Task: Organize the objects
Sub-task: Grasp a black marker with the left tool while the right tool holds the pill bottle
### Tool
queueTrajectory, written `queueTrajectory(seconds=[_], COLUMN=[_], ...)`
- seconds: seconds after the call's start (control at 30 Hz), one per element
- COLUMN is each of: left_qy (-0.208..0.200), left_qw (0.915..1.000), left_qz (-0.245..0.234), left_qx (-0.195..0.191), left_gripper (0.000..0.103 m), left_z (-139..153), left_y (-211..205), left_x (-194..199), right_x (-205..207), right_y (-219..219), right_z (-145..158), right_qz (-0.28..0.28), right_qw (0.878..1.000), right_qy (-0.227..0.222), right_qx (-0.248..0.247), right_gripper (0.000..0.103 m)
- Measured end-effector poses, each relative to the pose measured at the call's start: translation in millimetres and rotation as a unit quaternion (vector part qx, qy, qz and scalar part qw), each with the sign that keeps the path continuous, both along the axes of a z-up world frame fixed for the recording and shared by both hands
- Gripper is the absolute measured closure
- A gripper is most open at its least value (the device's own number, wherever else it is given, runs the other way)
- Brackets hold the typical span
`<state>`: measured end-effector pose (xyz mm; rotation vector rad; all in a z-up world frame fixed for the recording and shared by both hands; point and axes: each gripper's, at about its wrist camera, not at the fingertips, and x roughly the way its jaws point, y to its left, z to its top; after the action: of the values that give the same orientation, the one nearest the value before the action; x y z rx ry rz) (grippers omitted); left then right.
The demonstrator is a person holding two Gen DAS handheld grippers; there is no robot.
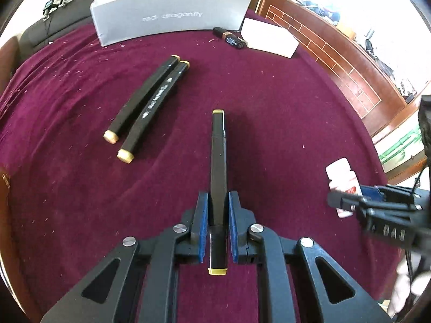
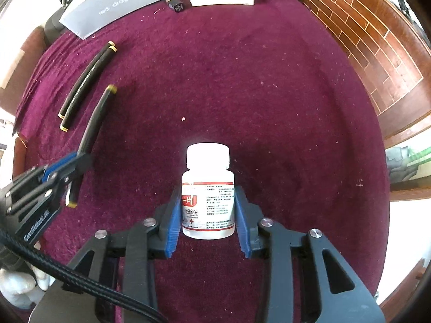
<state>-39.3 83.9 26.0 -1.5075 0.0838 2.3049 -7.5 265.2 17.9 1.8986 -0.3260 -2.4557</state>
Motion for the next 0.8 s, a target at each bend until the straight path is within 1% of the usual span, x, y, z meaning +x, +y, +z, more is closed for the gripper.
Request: queueTrajectory(seconds=[0.1,0.2,0.33,0.53,0.8], left_qy=[-0.001,-0.012,-0.006,0.010,0.024], left_qw=[1.0000,0.9998,0.9999,0.9999,0.9996], left_qz=[0.001,0.005,0.004,-0.002,0.006], left_qx=[0.002,0.013,0.011,0.006,0.011], left_gripper=[0.092,0.092,0.092,0.092,0.092], left_z=[6.2,11.0,18.9,30.3,41.8], left_y=[-4.5,-12.1,-17.5,-26.2,-45.4], left_x=[9.9,21.1,37.3,55.4,66.0], right_x=[4.3,11.3,18.5,28.4,36.5], right_y=[3.4,6.2,6.4,7.5,-10.9], right_z=[-0.1,-0.7,-1.7,-0.5,14.2], right_qz=[-0.004,-0.011,-0.017,-0.032,-0.021], right_qw=[1.000,1.000,0.999,0.996,0.995], right_qy=[-0.001,-0.004,-0.009,-0.018,-0.011], right_qx=[-0.012,-0.029,-0.043,-0.078,-0.100], right_gripper=[0.070,0.070,0.070,0.070,0.070])
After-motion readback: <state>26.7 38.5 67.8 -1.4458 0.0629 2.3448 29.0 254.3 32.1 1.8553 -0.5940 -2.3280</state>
